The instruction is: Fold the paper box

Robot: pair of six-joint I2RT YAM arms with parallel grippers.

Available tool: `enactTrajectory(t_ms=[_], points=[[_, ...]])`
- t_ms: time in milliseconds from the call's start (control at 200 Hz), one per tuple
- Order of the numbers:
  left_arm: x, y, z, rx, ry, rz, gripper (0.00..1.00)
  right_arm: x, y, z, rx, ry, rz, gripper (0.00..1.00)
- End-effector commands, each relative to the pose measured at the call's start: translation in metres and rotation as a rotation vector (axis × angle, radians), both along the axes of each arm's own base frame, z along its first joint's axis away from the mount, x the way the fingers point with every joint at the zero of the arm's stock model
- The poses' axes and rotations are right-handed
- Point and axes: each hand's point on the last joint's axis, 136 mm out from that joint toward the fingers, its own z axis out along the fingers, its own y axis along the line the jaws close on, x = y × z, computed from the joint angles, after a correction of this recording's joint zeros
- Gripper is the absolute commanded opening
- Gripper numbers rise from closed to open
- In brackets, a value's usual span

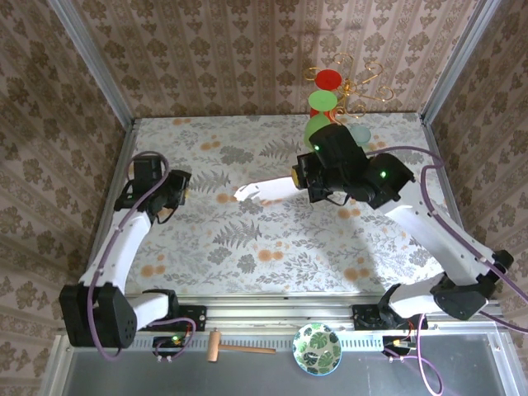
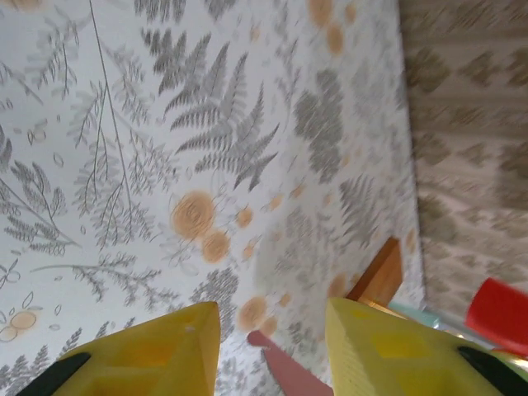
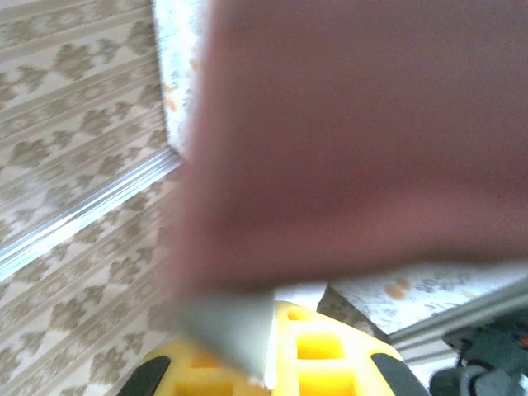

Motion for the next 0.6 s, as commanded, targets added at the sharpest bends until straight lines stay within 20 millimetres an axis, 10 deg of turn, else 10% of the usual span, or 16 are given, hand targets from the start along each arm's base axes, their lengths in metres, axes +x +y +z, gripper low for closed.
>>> enactTrajectory(t_ms=[0,340,595], points=[[0.007,-0.019,0.032,-0.032,-0.093,-0.094,0.38,-0.016,-0.019,-0.031,-0.106,0.224,-0.050,0.00],[-0.011,-0.023,0.061,0.009,-0.104,-0.156,0.39,0.057,-0.005,-0.093,-0.067,0.367,-0.093,0.00],[-0.015,-0.030,0.084,0.098,-0.142,-0.204,0.39,0.067,-0.008,-0.046,-0.073,0.220,-0.090,0.00]])
